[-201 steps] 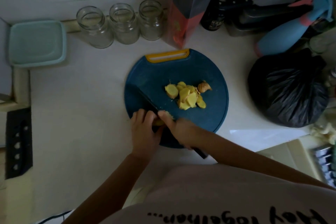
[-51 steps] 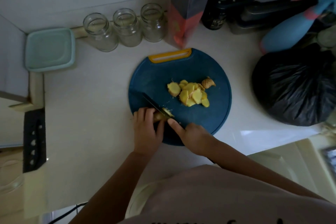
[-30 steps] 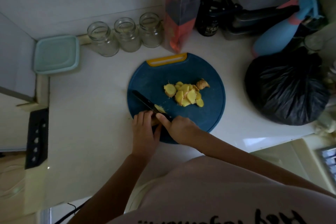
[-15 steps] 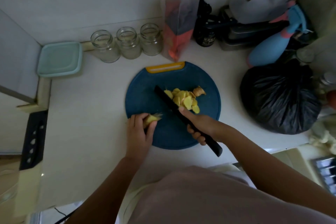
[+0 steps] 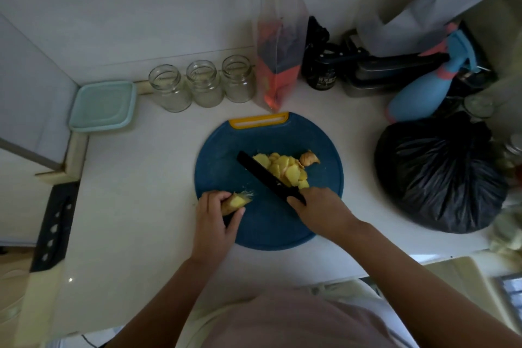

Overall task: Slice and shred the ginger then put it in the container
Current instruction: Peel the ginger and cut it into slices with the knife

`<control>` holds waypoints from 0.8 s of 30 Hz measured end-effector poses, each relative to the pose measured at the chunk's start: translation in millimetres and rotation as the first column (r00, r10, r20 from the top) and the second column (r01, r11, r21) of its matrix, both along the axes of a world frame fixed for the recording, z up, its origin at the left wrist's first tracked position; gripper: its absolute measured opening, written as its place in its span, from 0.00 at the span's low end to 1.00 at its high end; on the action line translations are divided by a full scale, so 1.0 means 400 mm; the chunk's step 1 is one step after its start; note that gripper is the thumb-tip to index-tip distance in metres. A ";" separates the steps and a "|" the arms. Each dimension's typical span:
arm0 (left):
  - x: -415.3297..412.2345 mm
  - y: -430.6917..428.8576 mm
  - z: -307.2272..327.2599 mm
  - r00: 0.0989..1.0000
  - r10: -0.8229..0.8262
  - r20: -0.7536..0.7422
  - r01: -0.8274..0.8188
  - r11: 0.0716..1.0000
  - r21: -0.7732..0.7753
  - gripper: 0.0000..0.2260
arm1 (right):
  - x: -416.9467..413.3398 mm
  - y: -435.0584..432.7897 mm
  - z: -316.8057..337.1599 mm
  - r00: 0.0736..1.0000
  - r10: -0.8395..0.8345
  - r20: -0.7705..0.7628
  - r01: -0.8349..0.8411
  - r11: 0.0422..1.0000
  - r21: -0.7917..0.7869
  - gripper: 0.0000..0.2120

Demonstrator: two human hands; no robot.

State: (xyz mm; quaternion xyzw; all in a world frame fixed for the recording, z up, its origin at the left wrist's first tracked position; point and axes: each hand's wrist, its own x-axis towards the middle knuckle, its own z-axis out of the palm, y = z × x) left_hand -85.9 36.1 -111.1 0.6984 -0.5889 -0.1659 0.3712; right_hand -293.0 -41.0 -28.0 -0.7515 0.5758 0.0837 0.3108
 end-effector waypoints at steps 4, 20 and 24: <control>0.002 -0.004 0.006 1.000 -0.001 0.025 0.001 1.000 0.010 0.21 | -0.006 0.022 0.004 0.995 0.101 -0.003 -0.101 0.987 -0.122 0.20; -0.032 -0.017 0.011 0.998 0.068 0.012 -0.068 0.998 -0.013 0.18 | -0.054 0.019 -0.028 0.973 0.232 -0.009 -0.227 0.942 -0.249 0.14; -0.034 -0.020 0.004 0.996 0.079 0.034 -0.078 0.997 -0.028 0.16 | -0.041 -0.002 -0.009 0.972 0.167 0.163 -0.132 0.970 -0.204 0.13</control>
